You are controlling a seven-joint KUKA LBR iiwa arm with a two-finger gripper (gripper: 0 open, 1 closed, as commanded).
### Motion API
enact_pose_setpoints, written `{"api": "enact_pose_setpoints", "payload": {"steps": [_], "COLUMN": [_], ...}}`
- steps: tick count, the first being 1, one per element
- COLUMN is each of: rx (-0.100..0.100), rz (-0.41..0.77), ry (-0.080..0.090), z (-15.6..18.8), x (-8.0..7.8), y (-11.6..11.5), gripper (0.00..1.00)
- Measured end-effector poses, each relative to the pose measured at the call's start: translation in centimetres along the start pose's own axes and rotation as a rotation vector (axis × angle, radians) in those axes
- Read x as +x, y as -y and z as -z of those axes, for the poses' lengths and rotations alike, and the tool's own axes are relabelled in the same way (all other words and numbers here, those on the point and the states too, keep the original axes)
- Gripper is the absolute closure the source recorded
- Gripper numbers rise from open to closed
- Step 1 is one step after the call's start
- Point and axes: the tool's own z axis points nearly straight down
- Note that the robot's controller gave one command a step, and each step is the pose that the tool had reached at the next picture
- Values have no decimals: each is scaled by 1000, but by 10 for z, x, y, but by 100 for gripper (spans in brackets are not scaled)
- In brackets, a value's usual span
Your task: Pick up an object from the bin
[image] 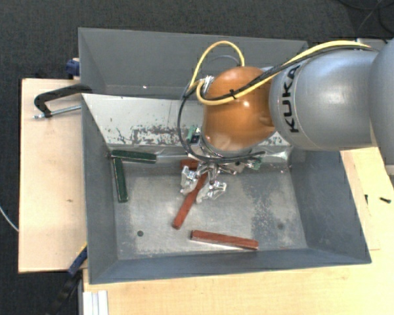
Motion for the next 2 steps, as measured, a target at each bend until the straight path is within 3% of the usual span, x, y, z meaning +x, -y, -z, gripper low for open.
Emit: {"api": "enact_pose_setpoints", "payload": {"steps": [2], "rx": [0], "rz": [-1], "ry": [10], "z": [15], "x": [-1], "y": [-2], "gripper": [100]}}
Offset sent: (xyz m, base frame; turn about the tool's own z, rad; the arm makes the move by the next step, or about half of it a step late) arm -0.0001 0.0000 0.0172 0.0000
